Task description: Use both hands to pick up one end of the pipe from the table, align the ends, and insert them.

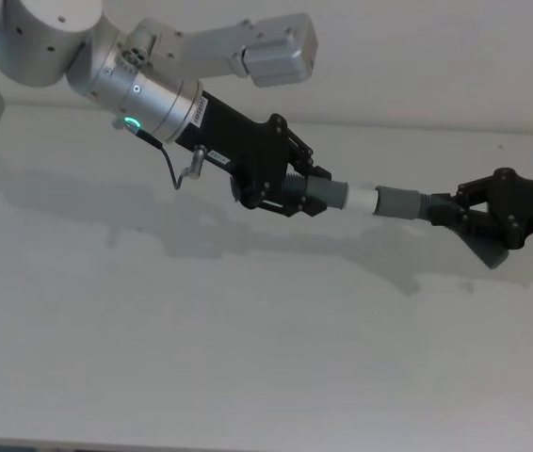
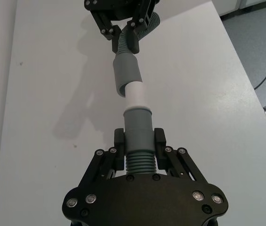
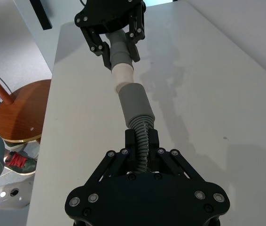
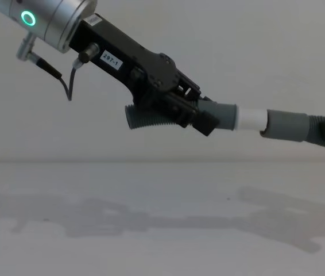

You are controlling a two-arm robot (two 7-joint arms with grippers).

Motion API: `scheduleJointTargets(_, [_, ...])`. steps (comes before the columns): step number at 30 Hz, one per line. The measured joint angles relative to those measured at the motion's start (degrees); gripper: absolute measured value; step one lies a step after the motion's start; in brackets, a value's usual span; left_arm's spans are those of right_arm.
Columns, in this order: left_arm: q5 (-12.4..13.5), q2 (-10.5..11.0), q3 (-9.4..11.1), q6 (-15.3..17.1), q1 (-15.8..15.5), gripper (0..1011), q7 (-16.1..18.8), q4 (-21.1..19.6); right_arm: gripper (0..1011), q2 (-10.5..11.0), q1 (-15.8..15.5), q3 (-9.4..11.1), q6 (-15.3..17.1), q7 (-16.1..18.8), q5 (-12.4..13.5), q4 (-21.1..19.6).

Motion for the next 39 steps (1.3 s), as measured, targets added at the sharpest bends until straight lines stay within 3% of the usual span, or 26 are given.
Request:
scheduleJointTargets(21, [-0.7,0.2,0.1,-0.3,-0.1,354,-0.2,-0.4,155,0.1,0.0,0.0,-0.1,-0.1,0.1,0.0])
scheduleJointTargets(39, [-0.8,0.3,0.1,-0.4,-0.1,354,-0.3,-0.5,155,1.6,-1.0,0.4,0.0,-2.8,0.7,-0.9])
